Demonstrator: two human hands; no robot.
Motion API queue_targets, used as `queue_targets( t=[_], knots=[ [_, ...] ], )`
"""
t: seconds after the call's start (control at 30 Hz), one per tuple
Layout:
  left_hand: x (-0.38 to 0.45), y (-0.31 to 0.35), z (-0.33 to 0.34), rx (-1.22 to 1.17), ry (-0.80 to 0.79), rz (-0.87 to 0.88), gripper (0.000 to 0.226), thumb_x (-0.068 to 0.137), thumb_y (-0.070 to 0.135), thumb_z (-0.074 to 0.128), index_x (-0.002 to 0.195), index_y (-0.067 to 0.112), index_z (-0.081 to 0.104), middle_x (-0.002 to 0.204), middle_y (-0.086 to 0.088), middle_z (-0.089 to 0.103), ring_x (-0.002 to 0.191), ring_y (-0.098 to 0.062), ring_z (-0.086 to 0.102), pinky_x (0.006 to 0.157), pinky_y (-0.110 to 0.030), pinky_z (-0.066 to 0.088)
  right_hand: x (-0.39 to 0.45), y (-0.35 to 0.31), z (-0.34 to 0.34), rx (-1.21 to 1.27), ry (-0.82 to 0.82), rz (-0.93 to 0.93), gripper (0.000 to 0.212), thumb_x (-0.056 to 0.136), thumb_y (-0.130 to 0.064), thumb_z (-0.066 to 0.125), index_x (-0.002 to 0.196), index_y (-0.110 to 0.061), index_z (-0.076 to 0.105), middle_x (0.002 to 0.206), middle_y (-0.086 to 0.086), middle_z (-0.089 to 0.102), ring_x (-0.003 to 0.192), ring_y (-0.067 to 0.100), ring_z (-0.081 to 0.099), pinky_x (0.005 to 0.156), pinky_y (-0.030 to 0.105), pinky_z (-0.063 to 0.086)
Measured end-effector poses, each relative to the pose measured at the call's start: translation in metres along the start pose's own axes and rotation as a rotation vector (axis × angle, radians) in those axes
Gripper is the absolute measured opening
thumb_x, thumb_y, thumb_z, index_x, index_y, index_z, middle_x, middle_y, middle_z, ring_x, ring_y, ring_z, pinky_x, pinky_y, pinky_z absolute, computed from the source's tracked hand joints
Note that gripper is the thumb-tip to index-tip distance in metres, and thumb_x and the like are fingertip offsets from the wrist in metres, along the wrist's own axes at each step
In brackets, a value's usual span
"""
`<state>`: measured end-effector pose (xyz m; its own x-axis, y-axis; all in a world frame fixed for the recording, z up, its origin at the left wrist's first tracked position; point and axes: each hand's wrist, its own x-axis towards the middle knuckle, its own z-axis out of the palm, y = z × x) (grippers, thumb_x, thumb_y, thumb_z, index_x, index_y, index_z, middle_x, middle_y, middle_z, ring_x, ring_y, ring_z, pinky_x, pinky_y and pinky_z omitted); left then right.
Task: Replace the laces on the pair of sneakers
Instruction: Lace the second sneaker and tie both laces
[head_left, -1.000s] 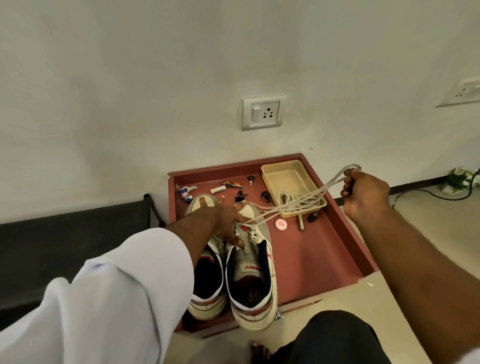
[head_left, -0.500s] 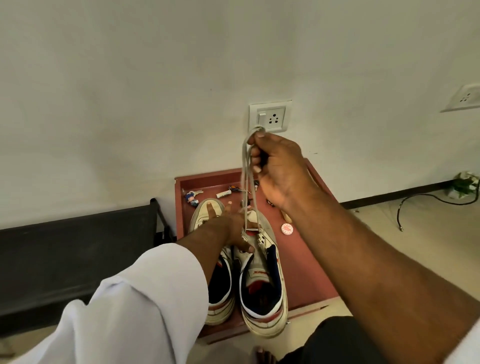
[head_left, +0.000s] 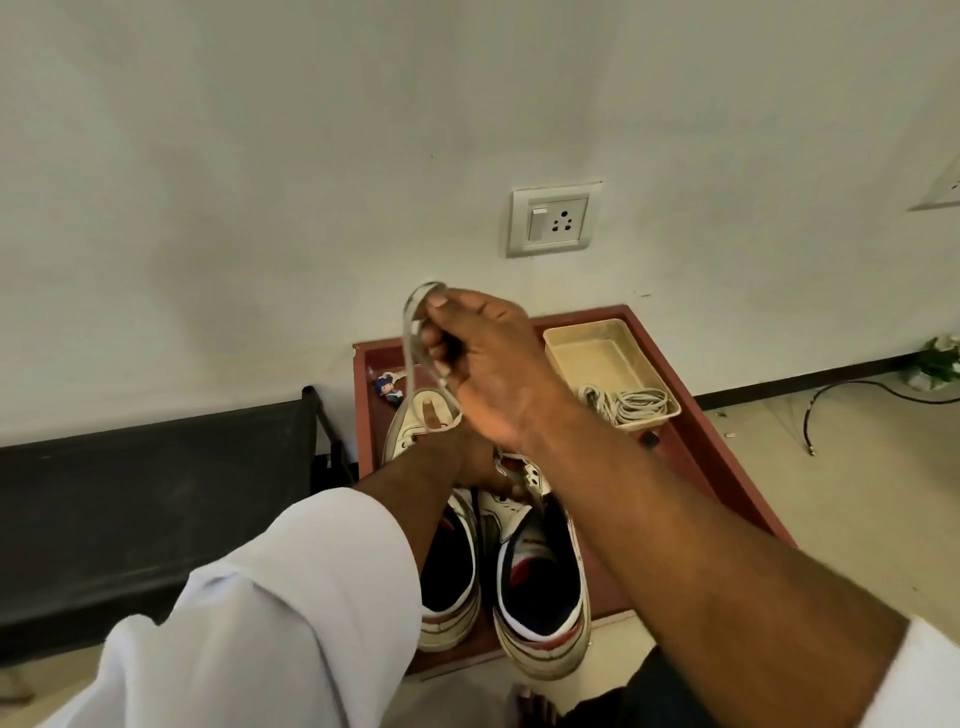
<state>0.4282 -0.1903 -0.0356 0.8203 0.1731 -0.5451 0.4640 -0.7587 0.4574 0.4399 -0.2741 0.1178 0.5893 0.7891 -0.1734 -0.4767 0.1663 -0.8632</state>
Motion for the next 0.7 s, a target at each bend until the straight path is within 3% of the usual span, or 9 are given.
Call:
queue_targets(
  t=[0.07, 0.1, 0.17, 0.2, 0.27, 0.4, 0.53, 0.63, 0.7],
  knots=[
    [-0.002, 0.003, -0.001, -0.086, 0.025, 0.037, 0.070, 0.070, 0.059, 0.077, 0.127, 0.022, 0.061, 0.124, 0.005, 0.065, 0.113, -0.014, 0.059, 0.110, -0.036, 0.038, 0.000, -0.016, -0.014, 0.043, 0.059, -0.068, 0.013, 0.093, -0.005, 0.056, 0.090, -0.007, 0.069, 0.062, 0.000, 0.060, 0.056, 0.007, 0.051, 0.058, 0.020, 0.047],
    [-0.003, 0.001, -0.002, -0.182, 0.099, 0.070, 0.061, 0.071, 0.054, 0.079, 0.120, 0.021, 0.064, 0.113, 0.009, 0.068, 0.104, -0.009, 0.060, 0.107, -0.031, 0.040, 0.001, -0.022, -0.021, 0.054, 0.101, -0.106, 0.014, 0.093, -0.005, 0.057, 0.089, -0.008, 0.069, 0.062, -0.001, 0.060, 0.054, 0.006, 0.050, 0.056, 0.019, 0.046],
    [-0.014, 0.008, -0.011, -0.317, 0.286, 0.080, 0.023, 0.078, 0.036, 0.080, 0.080, 0.017, 0.066, 0.076, 0.010, 0.065, 0.072, -0.006, 0.060, 0.079, -0.021, 0.050, 0.001, -0.032, -0.032, 0.026, 0.186, -0.180, 0.017, 0.093, -0.005, 0.058, 0.082, -0.010, 0.071, 0.060, -0.001, 0.059, 0.054, 0.006, 0.048, 0.051, 0.018, 0.042],
    [-0.018, 0.011, -0.018, -0.342, 0.364, 0.075, 0.027, 0.080, 0.027, 0.080, 0.064, 0.016, 0.061, 0.065, 0.005, 0.061, 0.061, -0.009, 0.056, 0.065, -0.023, 0.049, 0.001, -0.036, -0.037, -0.011, 0.223, -0.212, 0.019, 0.093, -0.006, 0.058, 0.080, -0.011, 0.072, 0.060, -0.001, 0.059, 0.054, 0.005, 0.047, 0.051, 0.018, 0.040],
    [-0.029, 0.019, -0.033, -0.375, 0.448, 0.078, 0.034, 0.079, 0.021, 0.081, 0.056, 0.016, 0.058, 0.063, 0.000, 0.062, 0.056, -0.011, 0.058, 0.055, -0.023, 0.046, 0.004, -0.040, -0.044, -0.101, 0.286, -0.247, 0.017, 0.094, -0.009, 0.059, 0.083, -0.010, 0.073, 0.063, -0.001, 0.057, 0.057, 0.006, 0.044, 0.052, 0.017, 0.039],
    [-0.062, 0.045, -0.062, -0.481, 0.421, 0.108, 0.018, 0.081, 0.016, 0.080, 0.073, 0.004, 0.068, 0.066, -0.005, 0.070, 0.055, -0.014, 0.064, 0.048, -0.022, 0.052, 0.006, -0.050, -0.046, -0.316, 0.401, -0.279, 0.016, 0.094, -0.015, 0.062, 0.099, -0.008, 0.075, 0.071, 0.001, 0.059, 0.063, 0.008, 0.047, 0.064, 0.024, 0.044],
    [-0.086, 0.072, -0.075, -0.642, 0.488, 0.122, 0.017, 0.085, 0.010, 0.075, 0.099, 0.001, 0.068, 0.077, -0.017, 0.072, 0.055, -0.022, 0.067, 0.056, -0.036, 0.058, -0.007, -0.064, -0.038, -0.503, 0.433, -0.316, 0.019, 0.095, -0.019, 0.060, 0.081, -0.022, 0.073, 0.077, -0.006, 0.064, 0.072, 0.008, 0.054, 0.076, 0.028, 0.044],
    [-0.099, 0.091, -0.064, -0.804, 0.282, 0.153, 0.041, 0.088, 0.003, 0.069, 0.123, 0.018, 0.053, 0.093, -0.013, 0.069, 0.061, -0.022, 0.067, 0.055, -0.035, 0.058, -0.016, -0.069, -0.041, -0.561, 0.459, -0.318, 0.019, 0.095, -0.019, 0.058, 0.089, -0.011, 0.074, 0.084, -0.005, 0.067, 0.076, 0.009, 0.057, 0.072, 0.027, 0.045],
    [-0.101, 0.096, -0.047, -0.828, 0.112, 0.128, 0.059, 0.089, 0.000, 0.066, 0.131, 0.032, 0.040, 0.106, -0.009, 0.063, 0.076, -0.027, 0.068, 0.069, -0.045, 0.060, -0.022, -0.071, -0.048, -0.577, 0.513, -0.305, 0.020, 0.096, -0.017, 0.056, 0.092, -0.009, 0.074, 0.092, 0.003, 0.070, 0.081, 0.016, 0.059, 0.066, 0.026, 0.045]
  ],
)
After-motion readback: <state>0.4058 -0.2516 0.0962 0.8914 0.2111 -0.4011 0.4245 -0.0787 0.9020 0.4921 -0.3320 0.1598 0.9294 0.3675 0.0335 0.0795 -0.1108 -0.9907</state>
